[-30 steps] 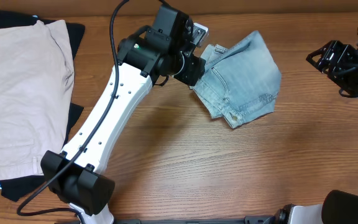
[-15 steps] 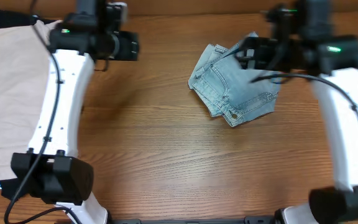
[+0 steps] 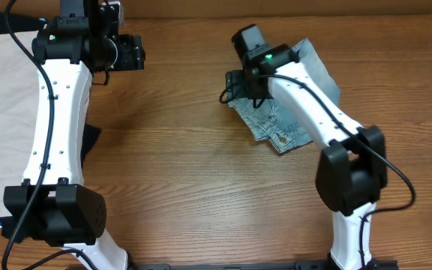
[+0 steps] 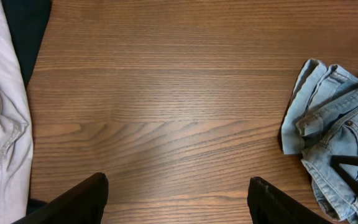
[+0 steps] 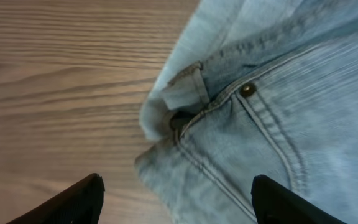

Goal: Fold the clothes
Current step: 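Grasp the shorts waistband with the right gripper beside the left gripper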

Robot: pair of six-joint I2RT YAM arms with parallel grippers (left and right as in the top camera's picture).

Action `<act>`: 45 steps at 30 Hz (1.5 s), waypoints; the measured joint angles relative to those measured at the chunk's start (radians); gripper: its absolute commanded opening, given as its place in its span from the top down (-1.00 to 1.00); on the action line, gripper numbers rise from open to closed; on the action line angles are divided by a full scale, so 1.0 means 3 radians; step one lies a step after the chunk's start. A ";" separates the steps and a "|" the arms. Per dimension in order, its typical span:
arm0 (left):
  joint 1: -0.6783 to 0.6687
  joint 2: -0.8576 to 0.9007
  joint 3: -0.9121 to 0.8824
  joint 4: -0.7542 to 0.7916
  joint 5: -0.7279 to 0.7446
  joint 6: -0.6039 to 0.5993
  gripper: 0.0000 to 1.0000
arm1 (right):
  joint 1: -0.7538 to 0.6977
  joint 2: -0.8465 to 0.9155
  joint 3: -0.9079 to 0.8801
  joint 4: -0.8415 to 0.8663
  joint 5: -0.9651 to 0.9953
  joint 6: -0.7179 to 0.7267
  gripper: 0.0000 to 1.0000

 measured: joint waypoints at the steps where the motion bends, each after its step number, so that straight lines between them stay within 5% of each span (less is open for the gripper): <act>1: 0.0000 0.0000 0.0000 0.0000 -0.0001 -0.0001 -0.49 | 0.0013 0.0056 0.0000 0.0003 0.0041 0.0081 -0.51; 9: 0.0000 0.0004 0.0000 0.0000 -0.0061 0.0000 -0.50 | 0.0053 0.0215 0.0000 -0.0008 0.0203 0.0590 -0.39; 13: 0.0000 0.0006 0.0000 0.0000 -0.0062 0.0000 -0.50 | 0.0053 0.0292 0.0000 -0.0010 0.0225 0.0693 0.10; 22: 0.0000 0.0008 0.0000 0.0001 -0.0074 0.0000 -0.50 | 0.0048 0.0332 0.0000 -0.0100 0.0235 0.0786 0.85; 28: -0.0001 0.0008 0.0001 0.0014 -0.0078 -0.0009 -0.42 | -0.0039 0.0323 0.0230 -0.0609 0.0217 0.0783 0.91; 36: -0.0078 0.0008 0.0000 0.0064 -0.0008 0.0142 -0.46 | -0.0479 -0.0134 0.1331 -0.1773 0.0195 0.0600 0.91; 45: -0.0687 0.0084 0.0008 0.0211 0.0590 0.0565 -0.56 | -0.0820 -0.0898 0.1723 -0.2176 -0.0047 0.0421 0.92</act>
